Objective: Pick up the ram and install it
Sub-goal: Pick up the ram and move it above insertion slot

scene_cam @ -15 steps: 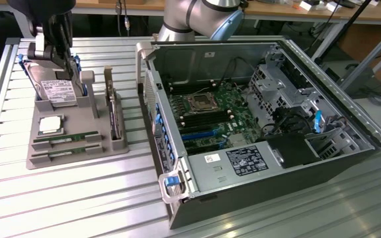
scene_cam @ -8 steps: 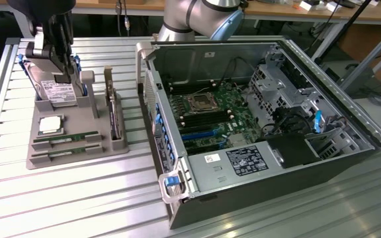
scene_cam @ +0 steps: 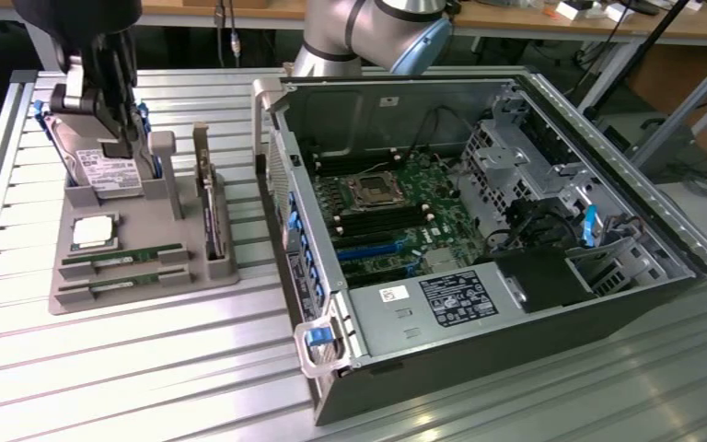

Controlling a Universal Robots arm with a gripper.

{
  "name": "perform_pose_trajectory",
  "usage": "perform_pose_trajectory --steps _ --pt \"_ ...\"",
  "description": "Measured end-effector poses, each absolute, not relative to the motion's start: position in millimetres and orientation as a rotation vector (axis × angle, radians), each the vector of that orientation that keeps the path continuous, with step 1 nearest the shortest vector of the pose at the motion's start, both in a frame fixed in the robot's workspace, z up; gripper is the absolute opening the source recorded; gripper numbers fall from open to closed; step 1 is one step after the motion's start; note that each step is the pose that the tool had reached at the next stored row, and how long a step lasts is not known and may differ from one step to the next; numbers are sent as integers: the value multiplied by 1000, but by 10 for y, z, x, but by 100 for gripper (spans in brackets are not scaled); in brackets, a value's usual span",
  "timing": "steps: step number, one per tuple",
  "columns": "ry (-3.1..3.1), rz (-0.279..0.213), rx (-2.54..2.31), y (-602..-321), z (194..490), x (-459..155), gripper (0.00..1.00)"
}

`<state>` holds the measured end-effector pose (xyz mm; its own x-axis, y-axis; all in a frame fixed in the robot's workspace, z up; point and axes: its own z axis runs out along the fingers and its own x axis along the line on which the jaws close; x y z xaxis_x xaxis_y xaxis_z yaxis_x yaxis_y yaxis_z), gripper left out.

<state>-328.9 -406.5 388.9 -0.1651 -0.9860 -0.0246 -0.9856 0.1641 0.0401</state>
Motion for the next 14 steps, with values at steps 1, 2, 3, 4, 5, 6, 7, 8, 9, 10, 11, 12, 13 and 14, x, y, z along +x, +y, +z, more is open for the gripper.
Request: perform_pose_trajectory --steps 1,2,3,4,5,6,7,8,9,10,11,12,13,14 --pt "-2391 -73 2025 -4065 3883 -3289 30" --pt "-2391 -73 2025 -4065 3876 -3289 30" --pt "-2391 -73 2025 -4065 3867 -3289 30" --pt "-2391 -73 2025 -4065 3862 -3289 30" --pt "-2391 -73 2025 -4065 3854 -3289 30" --pt "-2391 -73 2025 -4065 3851 -3289 30" --pt "-2391 -73 2025 -4065 3847 -3289 30" --pt "-2391 -73 2025 -4065 3840 -3289 30" --pt "-2391 -73 2025 -4065 3835 -3289 30" --pt "-2391 -73 2025 -4065 3830 -3289 30" --pt "-2391 -73 2025 -4065 3824 -3289 30" --pt "-2391 -73 2025 -4065 3819 -3289 30" --pt "-2391 -73 2025 -4065 3813 -3289 30" --pt "-2391 -73 2025 -4065 3808 -3289 30"
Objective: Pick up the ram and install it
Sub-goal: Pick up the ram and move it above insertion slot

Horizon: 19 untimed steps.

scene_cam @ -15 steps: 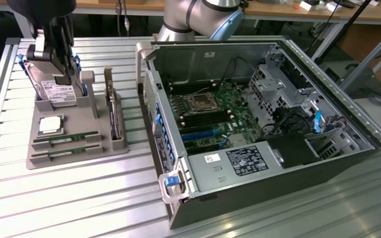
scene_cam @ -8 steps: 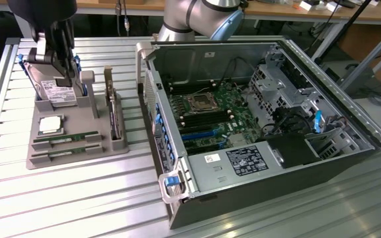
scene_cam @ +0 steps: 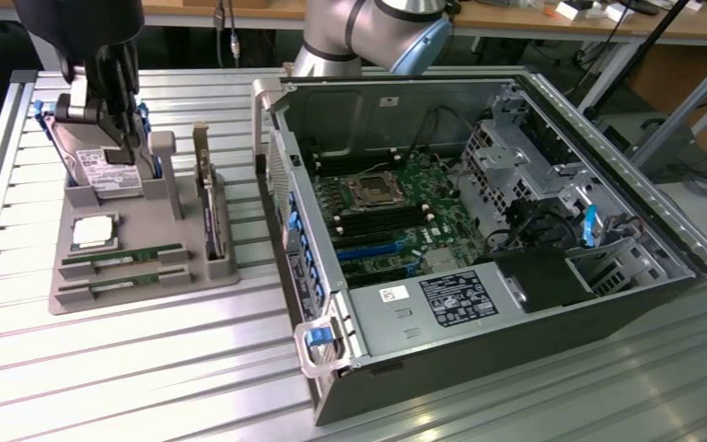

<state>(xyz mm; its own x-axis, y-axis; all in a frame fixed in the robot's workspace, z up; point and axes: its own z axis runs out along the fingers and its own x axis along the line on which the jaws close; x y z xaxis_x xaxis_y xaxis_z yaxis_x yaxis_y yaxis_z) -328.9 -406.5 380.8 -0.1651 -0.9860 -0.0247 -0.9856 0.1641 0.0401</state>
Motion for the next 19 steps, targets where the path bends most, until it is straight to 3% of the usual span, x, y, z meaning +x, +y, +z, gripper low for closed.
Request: perform_pose_trajectory --steps 19 --pt "-2391 -73 2025 -4065 3746 -3289 30"
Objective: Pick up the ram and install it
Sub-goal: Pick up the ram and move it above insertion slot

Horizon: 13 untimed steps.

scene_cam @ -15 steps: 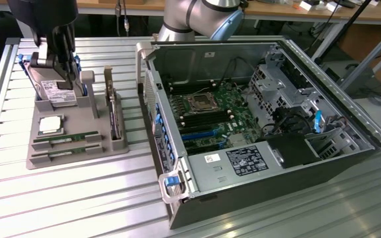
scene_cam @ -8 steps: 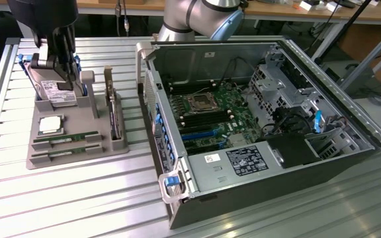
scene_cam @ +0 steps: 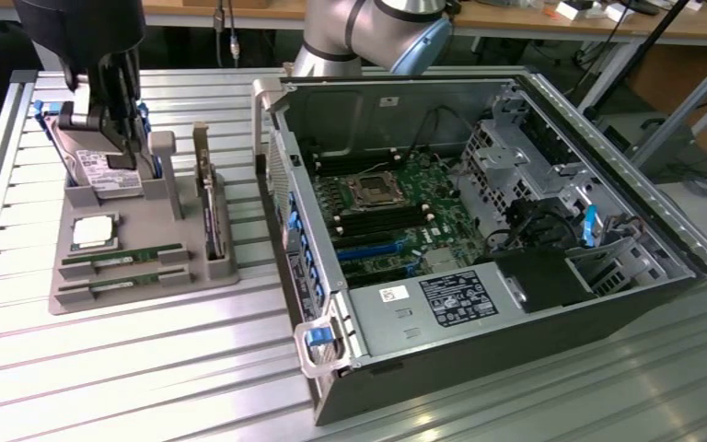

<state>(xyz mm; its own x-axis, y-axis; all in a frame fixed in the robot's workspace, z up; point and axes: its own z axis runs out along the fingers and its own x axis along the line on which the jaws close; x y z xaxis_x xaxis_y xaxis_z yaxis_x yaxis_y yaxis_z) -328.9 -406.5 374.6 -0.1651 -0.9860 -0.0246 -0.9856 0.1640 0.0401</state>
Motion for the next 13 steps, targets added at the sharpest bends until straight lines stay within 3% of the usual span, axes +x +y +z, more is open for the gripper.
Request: perform_pose_trajectory --steps 13 --pt "-2391 -73 2025 -4065 3688 -3289 30"
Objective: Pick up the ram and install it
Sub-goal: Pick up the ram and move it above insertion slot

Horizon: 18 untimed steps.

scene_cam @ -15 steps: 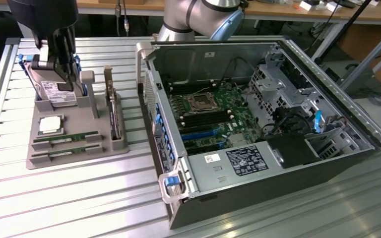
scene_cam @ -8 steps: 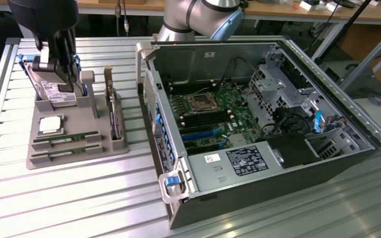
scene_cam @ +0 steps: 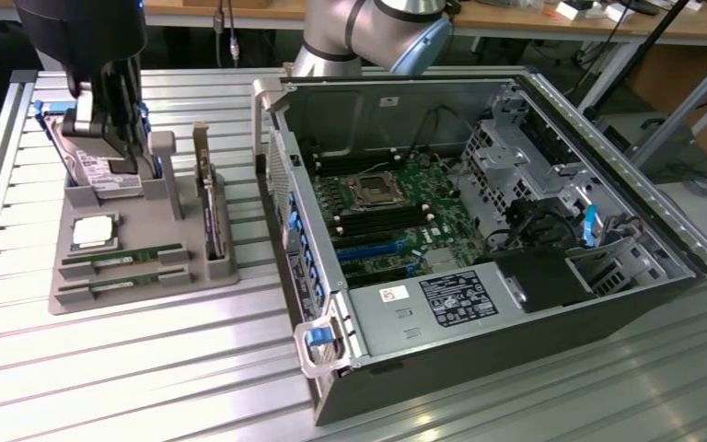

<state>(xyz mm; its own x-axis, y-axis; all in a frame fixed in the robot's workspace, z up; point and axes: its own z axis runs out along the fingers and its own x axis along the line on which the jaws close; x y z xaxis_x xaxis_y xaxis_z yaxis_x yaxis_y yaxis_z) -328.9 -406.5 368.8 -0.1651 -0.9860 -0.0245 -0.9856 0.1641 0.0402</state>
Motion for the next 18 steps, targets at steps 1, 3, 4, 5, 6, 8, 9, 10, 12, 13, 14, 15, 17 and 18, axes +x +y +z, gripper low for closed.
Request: perform_pose_trajectory --steps 1,3,4,5,6,8,9,10,12,13,14,15,17,18 --pt "-2391 -73 2025 -4065 3685 -3289 30" --pt "-2391 -73 2025 -4065 3679 -3289 30" --pt "-2391 -73 2025 -4065 3676 -3289 30" --pt "-2391 -73 2025 -4065 3671 -3289 30" --pt "-2391 -73 2025 -4065 3669 -3289 30" --pt "-2391 -73 2025 -4065 3663 -3289 30" --pt "-2391 -73 2025 -4065 3661 -3289 30" --pt "-2391 -73 2025 -4065 3659 -3289 30" --pt "-2391 -73 2025 -4065 3649 -3289 30" --pt "-2391 -73 2025 -4065 3645 -3289 30" --pt "-2391 -73 2025 -4065 3641 -3289 30" --pt "-2391 -73 2025 -4065 3639 -3289 30" --pt "-2391 -73 2025 -4065 3632 -3289 30" --pt "-2391 -73 2025 -4065 3629 -3289 30"
